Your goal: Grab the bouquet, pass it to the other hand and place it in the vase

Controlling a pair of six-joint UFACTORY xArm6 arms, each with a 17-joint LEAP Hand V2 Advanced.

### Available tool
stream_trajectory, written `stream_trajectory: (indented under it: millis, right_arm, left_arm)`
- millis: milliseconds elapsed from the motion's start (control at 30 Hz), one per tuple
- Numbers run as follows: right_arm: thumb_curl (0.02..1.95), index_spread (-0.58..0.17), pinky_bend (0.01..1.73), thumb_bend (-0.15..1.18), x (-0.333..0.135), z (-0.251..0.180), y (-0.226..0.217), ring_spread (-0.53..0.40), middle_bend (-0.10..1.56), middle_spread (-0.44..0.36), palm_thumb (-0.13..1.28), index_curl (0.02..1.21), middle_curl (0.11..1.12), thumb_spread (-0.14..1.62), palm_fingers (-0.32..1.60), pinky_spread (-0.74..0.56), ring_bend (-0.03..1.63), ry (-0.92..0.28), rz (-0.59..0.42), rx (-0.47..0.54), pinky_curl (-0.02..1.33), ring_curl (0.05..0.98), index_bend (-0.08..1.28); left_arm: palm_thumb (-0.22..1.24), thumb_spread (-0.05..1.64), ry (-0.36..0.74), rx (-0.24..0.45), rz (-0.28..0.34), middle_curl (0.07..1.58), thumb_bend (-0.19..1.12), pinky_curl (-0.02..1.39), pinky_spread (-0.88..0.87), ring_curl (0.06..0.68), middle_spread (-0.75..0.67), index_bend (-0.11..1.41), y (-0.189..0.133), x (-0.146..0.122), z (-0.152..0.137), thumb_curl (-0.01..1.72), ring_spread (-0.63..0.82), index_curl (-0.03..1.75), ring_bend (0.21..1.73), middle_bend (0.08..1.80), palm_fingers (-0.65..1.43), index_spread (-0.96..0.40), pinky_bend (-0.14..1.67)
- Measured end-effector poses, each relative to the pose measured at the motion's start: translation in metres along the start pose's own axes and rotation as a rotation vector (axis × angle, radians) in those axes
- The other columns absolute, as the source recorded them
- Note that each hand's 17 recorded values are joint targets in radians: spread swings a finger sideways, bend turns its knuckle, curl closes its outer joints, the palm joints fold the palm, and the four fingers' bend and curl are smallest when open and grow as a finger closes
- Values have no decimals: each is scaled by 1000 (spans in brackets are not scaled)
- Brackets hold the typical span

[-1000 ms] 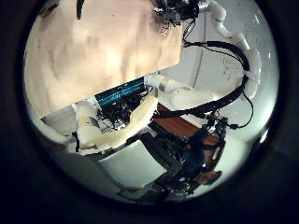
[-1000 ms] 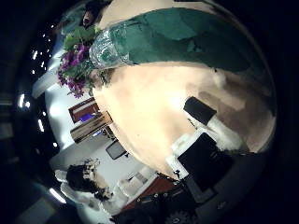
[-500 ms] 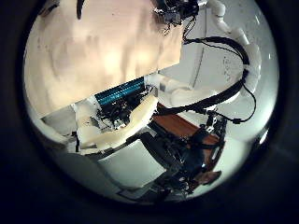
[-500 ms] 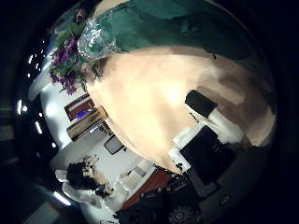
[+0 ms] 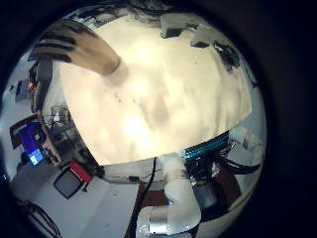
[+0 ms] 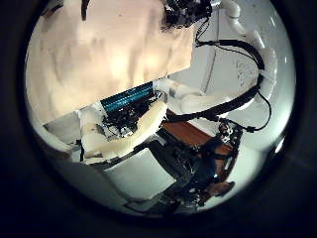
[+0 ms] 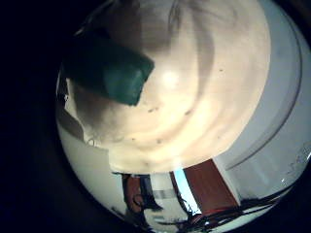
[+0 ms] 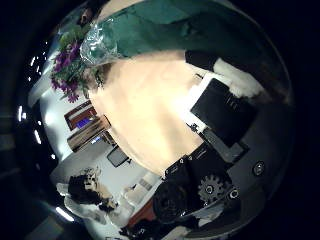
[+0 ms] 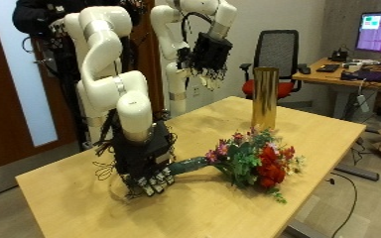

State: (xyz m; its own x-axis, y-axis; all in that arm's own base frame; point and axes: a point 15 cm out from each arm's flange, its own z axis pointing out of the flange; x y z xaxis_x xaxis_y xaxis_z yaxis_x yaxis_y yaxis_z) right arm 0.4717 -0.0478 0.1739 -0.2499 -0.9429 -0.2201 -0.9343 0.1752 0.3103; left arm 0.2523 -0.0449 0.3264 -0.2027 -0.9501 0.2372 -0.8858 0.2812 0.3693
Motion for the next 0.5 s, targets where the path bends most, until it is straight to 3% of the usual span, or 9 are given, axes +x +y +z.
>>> stream_trajectory:
  millis: [100,300,500]
  right_arm:
    - [511,-322,1234,-10,-3,-32,8,-259,1144,-223,981,741,767,913,1213,-354,1277,-7,-6,64,632,568,978]
    - [572,-283,1320,40,-25,-108,44,-238,1233,-189,1127,806,803,927,1146,-284,1351,-58,-55,198,715,624,1069]
    - [639,-257,1331,40,-53,-172,104,-220,1278,-167,1198,834,809,876,1126,-247,1381,-237,-158,312,764,653,1096]
  left_arm:
    - [298,936,0,1,0,383,-29,253,309,94,59,178,-1,0,0,293,185,372,592,263,428,28,239]
    - [298,936,-3,35,-15,383,-29,253,309,93,56,176,-10,-7,-8,292,184,372,593,267,434,28,245]
    - [299,942,21,71,-27,387,-29,250,274,93,25,183,-14,-14,-22,292,154,373,599,288,466,20,247]
